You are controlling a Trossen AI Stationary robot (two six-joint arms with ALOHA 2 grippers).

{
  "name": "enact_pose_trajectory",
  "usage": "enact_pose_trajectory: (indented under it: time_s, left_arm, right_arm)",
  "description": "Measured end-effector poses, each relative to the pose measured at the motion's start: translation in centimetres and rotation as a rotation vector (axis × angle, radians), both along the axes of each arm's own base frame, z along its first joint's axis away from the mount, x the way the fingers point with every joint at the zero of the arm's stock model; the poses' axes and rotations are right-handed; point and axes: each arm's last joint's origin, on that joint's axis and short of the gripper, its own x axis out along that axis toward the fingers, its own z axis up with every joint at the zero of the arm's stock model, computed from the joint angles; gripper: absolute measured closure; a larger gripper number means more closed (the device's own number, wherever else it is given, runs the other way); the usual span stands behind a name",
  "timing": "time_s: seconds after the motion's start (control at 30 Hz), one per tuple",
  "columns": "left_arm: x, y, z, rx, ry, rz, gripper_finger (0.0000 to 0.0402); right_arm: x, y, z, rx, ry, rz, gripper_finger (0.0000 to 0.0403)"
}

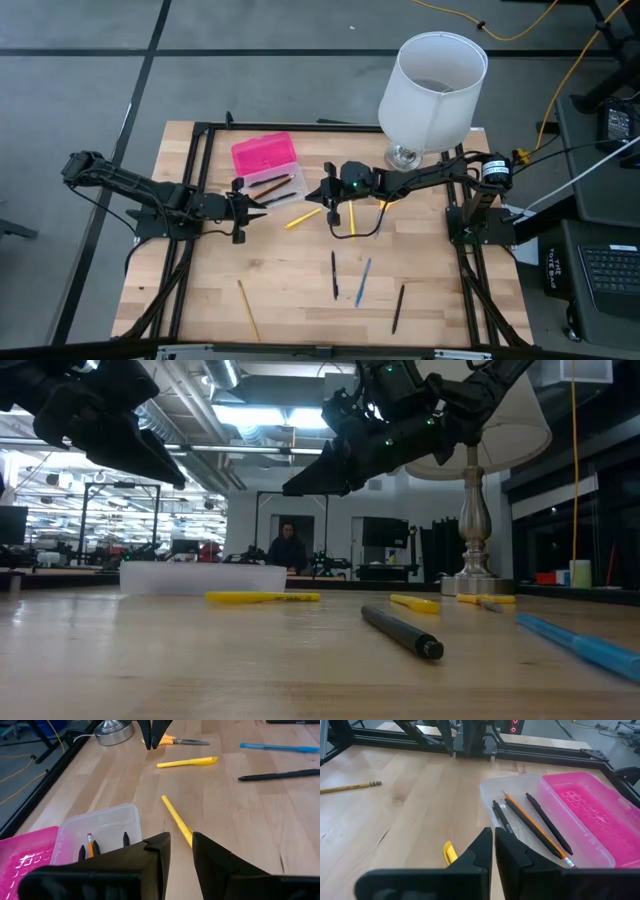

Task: Pick & place school supplies into a supply box
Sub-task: Put the yellow scissors into the pink supply box

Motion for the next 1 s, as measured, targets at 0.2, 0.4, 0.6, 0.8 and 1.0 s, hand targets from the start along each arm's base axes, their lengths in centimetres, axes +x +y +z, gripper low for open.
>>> enact_pose_trajectory:
  time_s: [0.2,0.4,0.6,0.8,1.0]
  left_arm:
    - [0.0,0.0,0.0,0.000,0.000,0.000,0.0327]
    - [0.0,0.0,0.0,-0.008,-0.002,0.005,0.0327]
    - [0.0,0.0,0.0,-0.008,-0.002,0.005,0.0327]
    - [0.0,0.0,0.0,-0.008,-0.002,0.005,0.0327]
    - [0.0,0.0,0.0,0.004,0.001,-0.001,0.0327]
  right_arm:
    - [0.0,0.0,0.0,0.000,0.000,0.000,0.0377]
    - [0.0,0.0,-0.1,0.004,0.007,-0.001,0.0377]
    - [-0.5,2.1,-1.4,0.038,0.164,-0.022,0.0397]
    - [-1.2,5.3,-2.4,-0.039,0.292,-0.102,0.0396]
    - [-2.0,7.5,-3.2,0.042,0.401,-0.133,0.0395]
